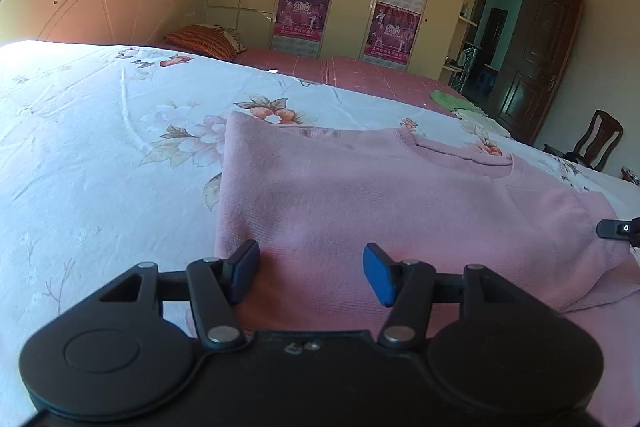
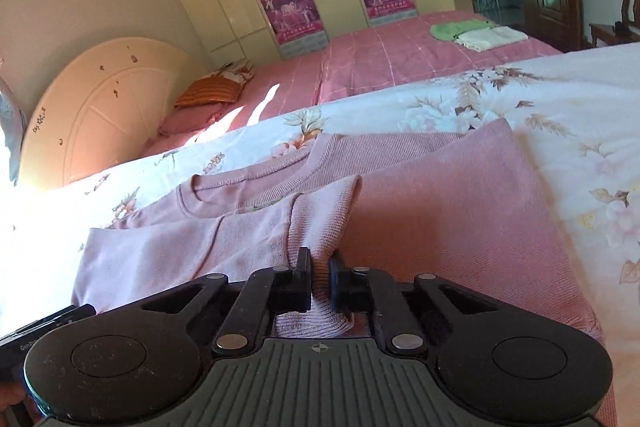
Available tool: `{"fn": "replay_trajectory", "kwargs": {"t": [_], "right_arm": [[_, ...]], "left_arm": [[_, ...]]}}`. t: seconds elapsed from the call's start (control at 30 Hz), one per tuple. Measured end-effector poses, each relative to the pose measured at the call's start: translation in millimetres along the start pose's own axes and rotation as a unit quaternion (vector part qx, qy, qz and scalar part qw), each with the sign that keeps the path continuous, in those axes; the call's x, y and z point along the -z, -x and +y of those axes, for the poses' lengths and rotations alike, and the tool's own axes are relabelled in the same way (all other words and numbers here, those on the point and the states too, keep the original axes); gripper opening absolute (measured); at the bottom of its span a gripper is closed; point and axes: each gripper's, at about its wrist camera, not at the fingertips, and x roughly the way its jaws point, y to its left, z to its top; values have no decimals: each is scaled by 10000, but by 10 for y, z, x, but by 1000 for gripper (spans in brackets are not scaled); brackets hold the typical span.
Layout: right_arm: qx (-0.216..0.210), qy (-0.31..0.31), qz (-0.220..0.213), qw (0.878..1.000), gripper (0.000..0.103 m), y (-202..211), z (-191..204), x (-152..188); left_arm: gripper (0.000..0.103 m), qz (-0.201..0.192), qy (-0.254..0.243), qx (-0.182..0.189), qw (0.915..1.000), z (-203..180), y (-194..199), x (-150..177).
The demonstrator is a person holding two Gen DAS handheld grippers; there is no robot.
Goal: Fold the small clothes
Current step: 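Lift and lay the cuff flat on the body with the right gripper, then open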
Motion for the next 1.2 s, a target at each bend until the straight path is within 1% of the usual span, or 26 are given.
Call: {"fn": "replay_trajectory", "kwargs": {"t": [0.17,0.23,0.3,0.37,0.4,0.47,0.53,0.57,0.6,0.63,0.67,0.73,0.77,0.8,0.83,0.87,0.93,1.0,1.1,1.13,1.17,1.2], "right_arm": [[67,11,48,10000,8,13,61,-9],[165,127,176,9996,8,-23,136,-22],[-24,162,88,9998,8,42,246,-77],[-284,254,-115,9992,8,189,420,-187],[-512,315,-308,9977,8,314,534,-261],[-841,553,-883,9910,7,634,767,-414],[-1084,546,-1283,9843,7,862,845,-528],[-1091,560,-1425,9822,7,909,834,-543],[-932,634,-1438,9832,7,878,809,-529],[-696,661,-1272,9872,7,777,756,-497],[-537,524,-977,9924,8,631,648,-450],[-368,257,-627,9970,8,403,403,-312],[-109,161,-369,9991,8,273,276,-228],[-31,-1,-136,9999,8,186,154,-157],[-71,-143,2,9999,8,127,69,-97],[-13,-225,123,9997,8,78,-26,-31],[68,-251,230,9994,8,32,-101,42],[59,-262,210,9994,8,48,-126,69],[-114,-158,-171,9997,8,223,-38,-22],[-81,-61,-237,9997,8,243,-2,-38],[-9,11,-214,9998,8,226,21,-39],[80,14,-96,9999,8,166,30,-9]], "left_arm": [[57,-60,129,-28,9999,67,110,-24],[57,-65,118,-59,9999,107,168,-24],[57,-62,52,-85,9999,119,212,-18],[57,-61,58,-124,9999,134,241,-22],[57,-83,83,-139,9998,145,255,-29],[57,-199,169,-158,9995,166,294,-53],[57,-247,221,-140,9994,165,300,-71],[57,-251,216,-144,9993,151,297,-72],[57,-240,205,-146,9994,134,292,-69],[57,-224,202,-136,9995,120,289,-58],[57,-220,193,-141,9995,103,292,-42],[58,-189,150,-135,9996,72,295,-2],[58,-156,132,-128,9997,60,290,21],[58,-138,109,-132,9998,51,288,40],[58,-116,68,-138,9998,31,286,65],[58,-93,35,-146,9998,20,278,78],[58,-53,-9,-147,9999,3,258,80],[59,-17,-27,-134,9999,-14,237,67],[59,46,-67,-130,9999,-35,201,67],[59,74,-88,-134,9998,-34,176,79],[59,96,-126,-142,9998,-40,163,90],[59,94,-170,-155,9997,-49,164,104]]}}
